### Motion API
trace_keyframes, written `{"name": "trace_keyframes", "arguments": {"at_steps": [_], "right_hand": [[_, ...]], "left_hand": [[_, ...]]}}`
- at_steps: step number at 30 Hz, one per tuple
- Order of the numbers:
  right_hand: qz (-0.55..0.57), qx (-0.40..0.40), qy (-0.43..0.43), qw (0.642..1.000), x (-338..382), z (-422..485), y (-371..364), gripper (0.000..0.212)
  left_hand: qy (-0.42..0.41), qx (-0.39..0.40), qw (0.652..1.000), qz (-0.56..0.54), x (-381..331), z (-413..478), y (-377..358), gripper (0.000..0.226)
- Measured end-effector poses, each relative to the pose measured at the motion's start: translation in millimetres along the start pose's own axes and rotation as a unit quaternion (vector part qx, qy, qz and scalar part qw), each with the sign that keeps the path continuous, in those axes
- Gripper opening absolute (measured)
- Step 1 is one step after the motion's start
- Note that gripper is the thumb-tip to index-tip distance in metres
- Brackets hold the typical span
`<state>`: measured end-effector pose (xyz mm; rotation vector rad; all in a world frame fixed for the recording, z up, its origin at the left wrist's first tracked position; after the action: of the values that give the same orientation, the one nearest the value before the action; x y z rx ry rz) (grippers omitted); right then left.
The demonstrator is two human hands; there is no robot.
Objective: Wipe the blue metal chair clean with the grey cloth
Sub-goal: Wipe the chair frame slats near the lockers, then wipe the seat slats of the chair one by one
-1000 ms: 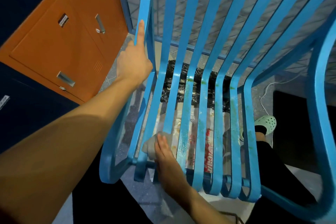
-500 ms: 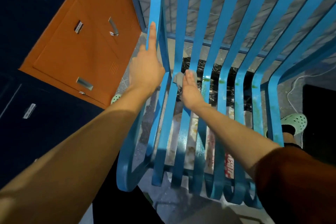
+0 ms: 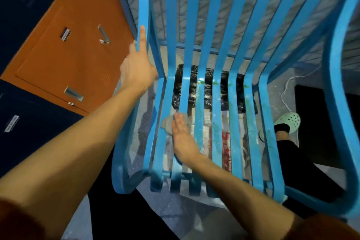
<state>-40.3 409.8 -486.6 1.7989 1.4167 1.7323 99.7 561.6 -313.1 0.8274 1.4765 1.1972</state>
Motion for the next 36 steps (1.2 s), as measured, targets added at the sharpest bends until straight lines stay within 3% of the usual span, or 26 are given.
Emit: {"name": "trace_keyframes", "arguments": {"at_steps": [10,13,16,19,22,28,32,36], "right_hand": [[0.069,0.121,0.101,0.985,11,-123,-31,0.067],[0.071,0.103,0.126,0.984,5,-128,-16,0.054],[0.035,0.065,0.159,0.984,-4,-126,12,0.050],[-0.006,-0.014,0.153,0.988,-20,-106,52,0.052],[-0.032,-0.052,0.094,0.994,-32,-88,71,0.063],[-0.053,0.027,0.013,0.998,-33,-126,8,0.085],[-0.029,0.063,0.026,0.997,-22,-167,-12,0.084],[-0.016,0.056,0.027,0.998,-25,-162,2,0.077]], "left_hand": [[-0.091,-0.022,0.996,0.004,-1,-59,-4,0.072],[-0.146,-0.027,0.987,-0.065,-17,-101,-12,0.059],[-0.102,0.060,0.966,-0.231,-19,-156,-46,0.046],[0.025,0.076,0.951,-0.297,5,-207,-88,0.041],[0.096,0.113,0.955,-0.257,31,-254,-127,0.046],[0.051,0.152,0.966,-0.205,33,-272,-140,0.057],[0.016,0.187,0.976,-0.110,26,-259,-147,0.062],[0.039,0.235,0.970,-0.052,14,-247,-155,0.057]]}}
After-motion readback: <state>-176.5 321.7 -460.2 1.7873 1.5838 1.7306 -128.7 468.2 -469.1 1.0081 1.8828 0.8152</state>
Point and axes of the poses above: each hand's wrist, its own z-axis towards the middle knuckle, its own y-axis out of the back of the hand, x = y × z, the point moved 4 cm from there along z, towards the middle knuckle, and after that the axes turned 2 degrees about z, right-handed, at the moved point
